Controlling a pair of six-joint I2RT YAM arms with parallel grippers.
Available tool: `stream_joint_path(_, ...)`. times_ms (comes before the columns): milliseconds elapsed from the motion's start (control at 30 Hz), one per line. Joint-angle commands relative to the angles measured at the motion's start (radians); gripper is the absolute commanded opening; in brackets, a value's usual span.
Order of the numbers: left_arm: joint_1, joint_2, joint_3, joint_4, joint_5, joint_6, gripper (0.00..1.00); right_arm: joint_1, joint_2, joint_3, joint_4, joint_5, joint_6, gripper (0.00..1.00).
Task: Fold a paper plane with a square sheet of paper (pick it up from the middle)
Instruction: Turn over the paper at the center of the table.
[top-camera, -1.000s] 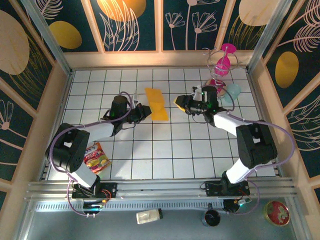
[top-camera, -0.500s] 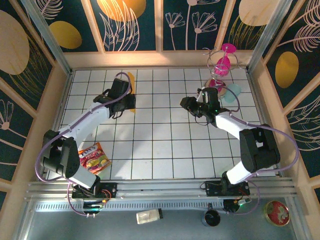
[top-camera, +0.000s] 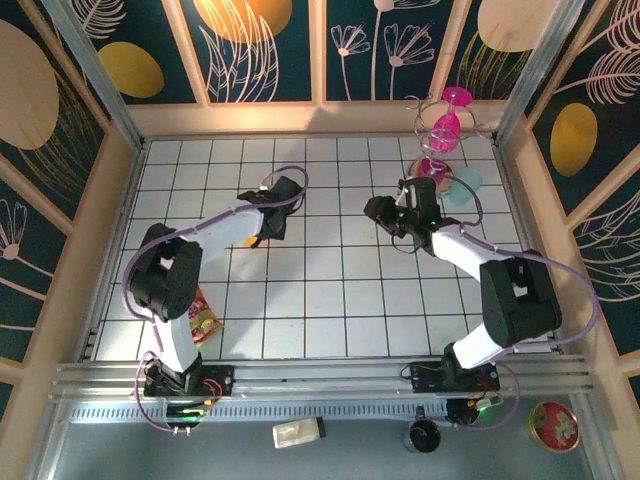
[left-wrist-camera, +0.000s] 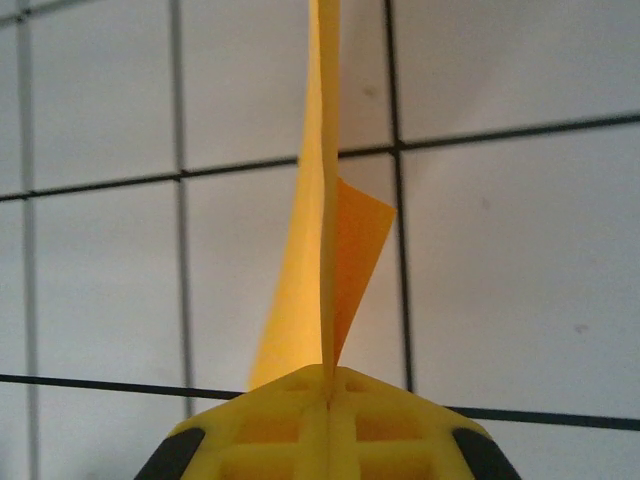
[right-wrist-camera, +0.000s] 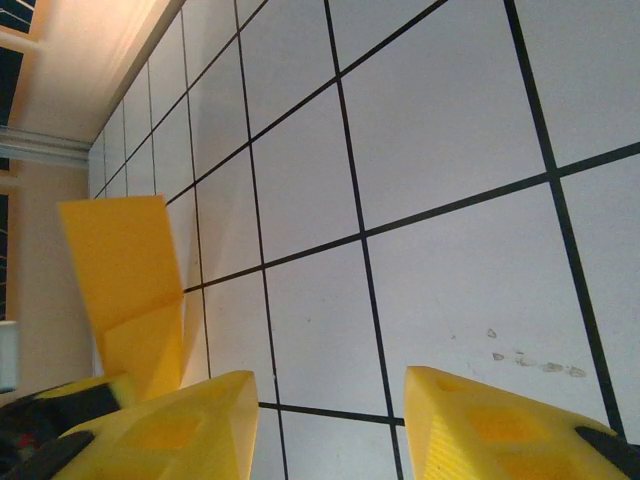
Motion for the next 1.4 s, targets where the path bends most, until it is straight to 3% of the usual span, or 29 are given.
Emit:
stream_joint_path(0, -0.016, 0.01, 0.015, 0.067, 0.168, -0.093, 0.1, -0.007, -0.04, -0.016, -0.006, 0.028, -0.002, 0.43)
stream_joint_path(133, -0.016, -0.003, -0.05, 0.225, 0.406, -0.158, 0.29, -0.01, -0.039, -0.017, -0.008, 0.025, 0.004, 0.43)
stream_joint_path(200, -0.01, -0.011, -0.06, 0.255, 0.448, -0.169, 0.36, -0.007, -0.035, -0.012, -0.011, 0.024, 0.0, 0.43)
stream_joint_path(300, 0.014, -0.055, -0.078, 0.288, 0.473, -0.187, 0.42, 0.015, -0.019, 0.014, -0.028, 0.028, -0.027, 0.42)
stream_joint_path(500, 0.109, -0.263, -0.195, 0.423, 0.471, -0.265, 0.6, 0.151, 0.107, 0.149, -0.075, 0.078, -0.081, 0.4)
stream_joint_path(800, 0.21, -0.46, -0.429, 0.523, 0.39, -0.327, 0.99, 0.348, 0.417, 0.402, -0.05, 0.021, -0.048, 0.34)
stream_joint_path(1100, 0.267, -0.552, -0.573, 0.579, 0.369, -0.453, 0.99, 0.392, 0.623, 0.631, -0.094, 0.014, -0.007, 0.32)
stream_joint_path(1367, 0.286, -0.561, -0.594, 0.617, 0.439, -0.485, 0.99, 0.394, 0.739, 0.783, -0.193, 0.015, -0.037, 0.31)
